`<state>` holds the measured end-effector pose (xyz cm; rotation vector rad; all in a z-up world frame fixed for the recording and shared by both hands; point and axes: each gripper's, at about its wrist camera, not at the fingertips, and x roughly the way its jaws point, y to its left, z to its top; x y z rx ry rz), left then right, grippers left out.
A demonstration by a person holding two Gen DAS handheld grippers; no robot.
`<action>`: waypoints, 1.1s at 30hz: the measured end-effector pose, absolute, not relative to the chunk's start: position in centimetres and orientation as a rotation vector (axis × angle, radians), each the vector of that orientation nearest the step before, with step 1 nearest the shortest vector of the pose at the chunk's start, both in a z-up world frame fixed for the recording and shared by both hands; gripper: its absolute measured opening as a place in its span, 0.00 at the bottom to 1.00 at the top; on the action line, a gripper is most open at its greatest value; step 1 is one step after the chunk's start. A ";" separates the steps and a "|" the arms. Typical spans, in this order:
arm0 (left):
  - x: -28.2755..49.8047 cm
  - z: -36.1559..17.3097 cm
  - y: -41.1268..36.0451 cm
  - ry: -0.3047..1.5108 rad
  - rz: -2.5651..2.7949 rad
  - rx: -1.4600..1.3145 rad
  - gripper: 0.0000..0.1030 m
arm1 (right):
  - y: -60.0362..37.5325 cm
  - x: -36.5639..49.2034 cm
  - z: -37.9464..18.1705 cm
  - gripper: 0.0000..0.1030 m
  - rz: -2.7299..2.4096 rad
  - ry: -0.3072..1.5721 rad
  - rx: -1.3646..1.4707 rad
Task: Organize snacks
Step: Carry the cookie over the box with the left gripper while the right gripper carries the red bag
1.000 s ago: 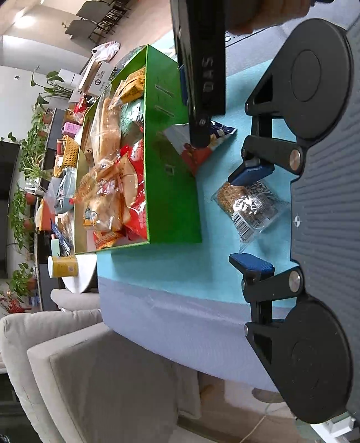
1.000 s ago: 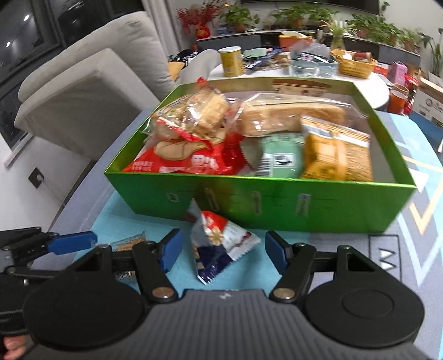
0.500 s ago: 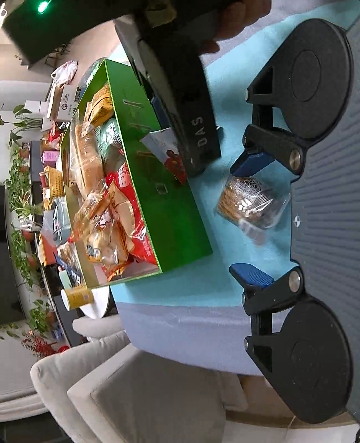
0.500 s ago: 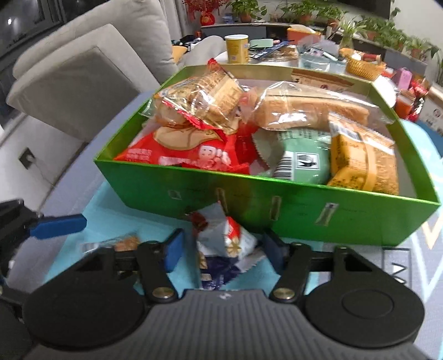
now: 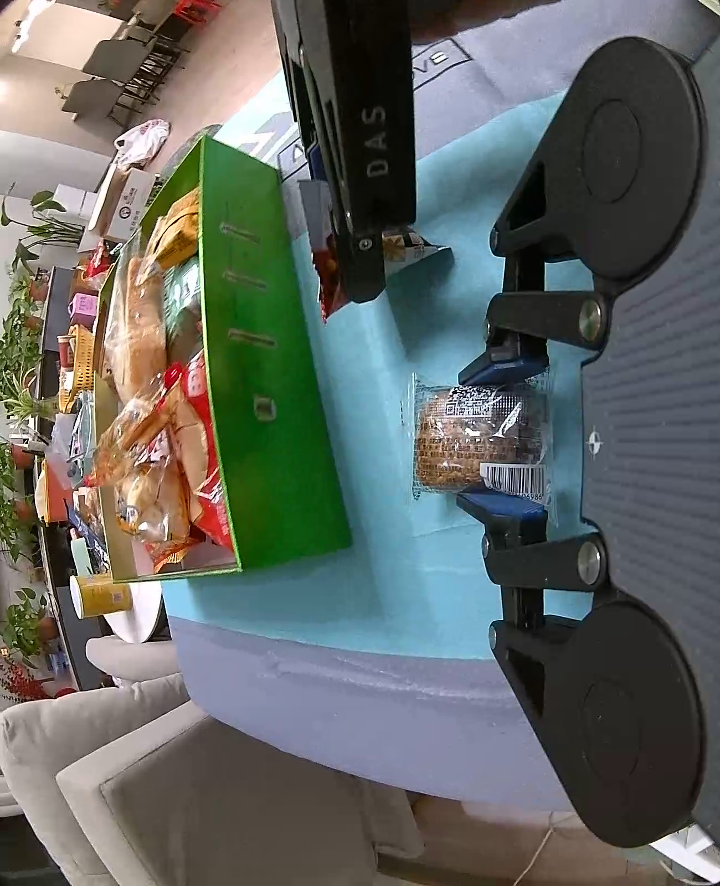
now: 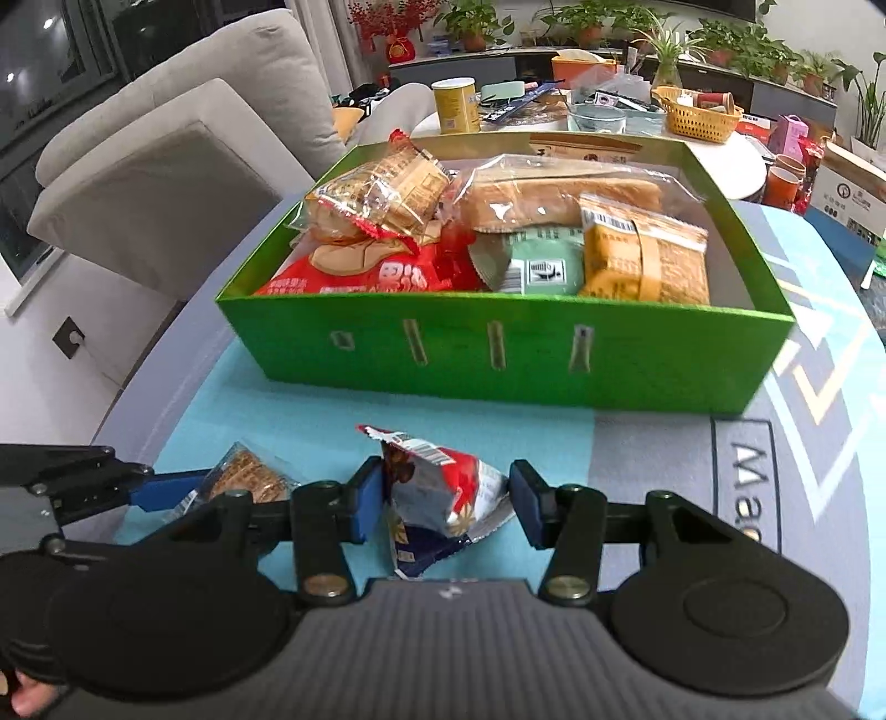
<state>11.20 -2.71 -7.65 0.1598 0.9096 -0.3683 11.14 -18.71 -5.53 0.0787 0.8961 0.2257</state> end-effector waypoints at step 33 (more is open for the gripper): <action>9.0 -4.8 -4.4 0.802 -0.331 0.167 0.35 | -19.3 8.4 -2.7 0.52 0.209 0.774 0.061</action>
